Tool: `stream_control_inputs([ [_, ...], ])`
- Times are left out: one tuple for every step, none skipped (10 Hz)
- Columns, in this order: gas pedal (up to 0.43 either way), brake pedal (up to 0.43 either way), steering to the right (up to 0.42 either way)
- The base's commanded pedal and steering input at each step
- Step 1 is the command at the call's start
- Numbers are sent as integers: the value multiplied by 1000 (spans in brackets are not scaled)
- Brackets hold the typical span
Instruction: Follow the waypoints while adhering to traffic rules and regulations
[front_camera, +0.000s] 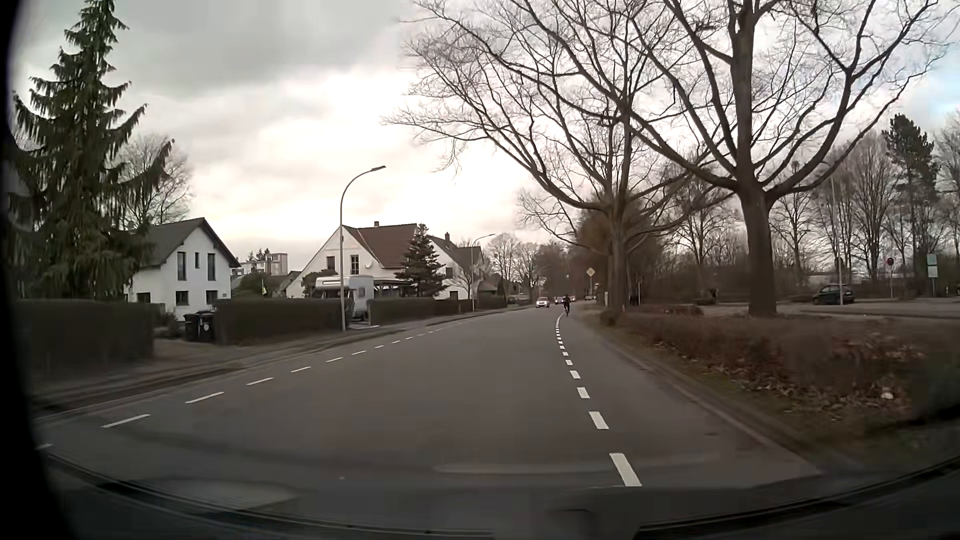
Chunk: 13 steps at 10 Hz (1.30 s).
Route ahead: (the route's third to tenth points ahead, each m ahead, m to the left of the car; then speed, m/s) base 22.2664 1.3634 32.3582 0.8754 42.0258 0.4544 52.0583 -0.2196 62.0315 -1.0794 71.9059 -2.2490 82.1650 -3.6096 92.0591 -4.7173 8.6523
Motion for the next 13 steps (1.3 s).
stream_control_inputs([
  [138,0,1],
  [138,0,3],
  [138,0,6],
  [138,0,6],
  [138,0,7],
  [98,0,8],
  [87,0,9],
  [87,0,10],
  [98,0,11],
  [98,0,11],
  [98,0,11],
  [98,0,11],
  [98,0,11],
])
